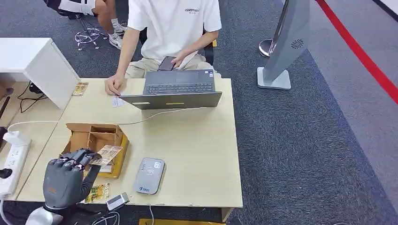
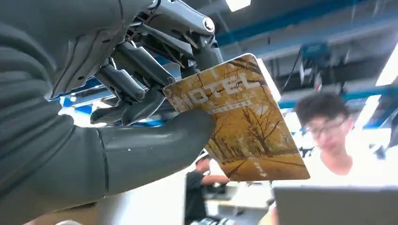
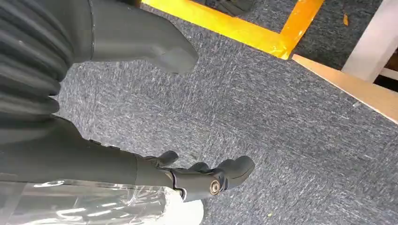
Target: Pass the card to the sensor for recognition and then transmit it.
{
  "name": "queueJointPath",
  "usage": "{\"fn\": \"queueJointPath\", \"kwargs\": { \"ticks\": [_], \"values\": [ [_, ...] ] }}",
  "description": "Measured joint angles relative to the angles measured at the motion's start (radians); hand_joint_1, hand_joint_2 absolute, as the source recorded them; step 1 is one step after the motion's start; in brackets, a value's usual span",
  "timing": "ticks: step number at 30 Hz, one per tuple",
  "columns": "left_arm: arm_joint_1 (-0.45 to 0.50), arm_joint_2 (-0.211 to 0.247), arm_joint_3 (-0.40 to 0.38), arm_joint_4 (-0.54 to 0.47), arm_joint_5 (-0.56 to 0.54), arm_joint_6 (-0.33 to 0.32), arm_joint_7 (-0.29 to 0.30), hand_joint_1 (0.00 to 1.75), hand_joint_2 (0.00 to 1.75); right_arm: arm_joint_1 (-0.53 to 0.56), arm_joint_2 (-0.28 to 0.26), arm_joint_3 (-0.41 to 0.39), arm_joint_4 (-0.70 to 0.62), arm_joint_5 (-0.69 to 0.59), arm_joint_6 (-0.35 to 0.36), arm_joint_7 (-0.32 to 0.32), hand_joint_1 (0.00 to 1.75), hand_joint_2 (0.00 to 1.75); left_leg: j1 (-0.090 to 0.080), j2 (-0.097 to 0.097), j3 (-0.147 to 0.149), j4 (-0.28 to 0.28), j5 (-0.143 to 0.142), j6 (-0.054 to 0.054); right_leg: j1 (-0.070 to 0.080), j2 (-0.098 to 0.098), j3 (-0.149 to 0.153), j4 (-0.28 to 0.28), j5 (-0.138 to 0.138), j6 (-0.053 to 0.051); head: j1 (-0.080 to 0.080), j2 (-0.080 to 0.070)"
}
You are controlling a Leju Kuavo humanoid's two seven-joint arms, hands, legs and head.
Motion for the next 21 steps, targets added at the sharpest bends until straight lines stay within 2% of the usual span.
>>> {"fn": "queueJointPath", "kwargs": {
  "ticks": [4, 6, 8, 12, 15, 18, 21],
  "values": [
    [-0.079, 0.032, -0.053, -0.088, 0.031, -0.036, 0.008, 1.75, 1.75, 0.001, 0.0, 0.0, 0.0, 0.001, 0.0, -0.006, 0.0, 1.75, 0.0, -0.001, 0.0, 0.0, 0.001, -0.001, 0.0, -0.001, 0.0, 0.0, 0.0, 0.0, 0.0, 0.0],
    [-0.174, 0.03, -0.057, -0.089, 0.029, -0.069, 0.037, 1.75, 1.75, 0.001, 0.0, 0.007, 0.0, 0.022, 0.003, -0.008, 0.0, 1.75, 0.0, -0.003, -0.001, 0.0, 0.003, 0.0, 0.0, -0.003, 0.0, 0.0, 0.001, -0.001, 0.0, 0.0],
    [-0.296, 0.027, -0.056, -0.047, 0.017, -0.089, 0.055, 1.75, 1.75, -0.001, 0.003, 0.018, 0.0, 0.044, 0.013, -0.008, 0.0, 1.75, 0.0, -0.005, -0.002, 0.0, 0.005, -0.001, 0.0, -0.006, 0.0, 0.0, 0.003, -0.002, 0.0, 0.0],
    [-0.547, 0.016, -0.038, 0.208, -0.016, -0.079, 0.056, 1.75, 1.75, -0.007, 0.013, 0.05, 0.0, 0.07, 0.041, -0.013, 0.0, 1.75, 0.001, -0.006, -0.003, 0.0, 0.01, -0.002, 0.001, -0.006, -0.002, 0.0, 0.008, -0.003, 0.0, 0.0],
    [-0.724, 0.01, -0.014, 0.462, -0.052, -0.062, 0.061, 1.75, 1.75, -0.009, 0.015, 0.07, 0.0, 0.07, 0.058, -0.031, 0.0, 1.75, 0.001, -0.004, -0.004, 0.0, 0.012, -0.004, 0.001, -0.004, -0.003, 0.001, 0.011, -0.004, -0.003, 0.0],
    [-0.861, 0.001, -0.01, 0.68, -0.093, -0.061, 0.085, 1.75, 1.75, -0.01, 0.015, 0.083, 0.0, 0.062, 0.066, -0.037, 0.0, 1.75, 0.001, -0.004, -0.005, 0.0, 0.013, -0.004, 0.001, -0.003, -0.004, 0.001, 0.012, -0.004, -0.003, 0.0],
    [-0.951, -0.019, -0.01, 0.849, -0.108, -0.061, 0.105, 1.75, 1.75, -0.01, 0.015, 0.087, 0.0, 0.05, 0.078, -0.043, 0.0, 1.75, 0.001, -0.003, -0.006, 0.0, 0.013, -0.004, 0.001, -0.002, -0.005, 0.001, 0.012, -0.004, -0.003, 0.0]
  ]
}}
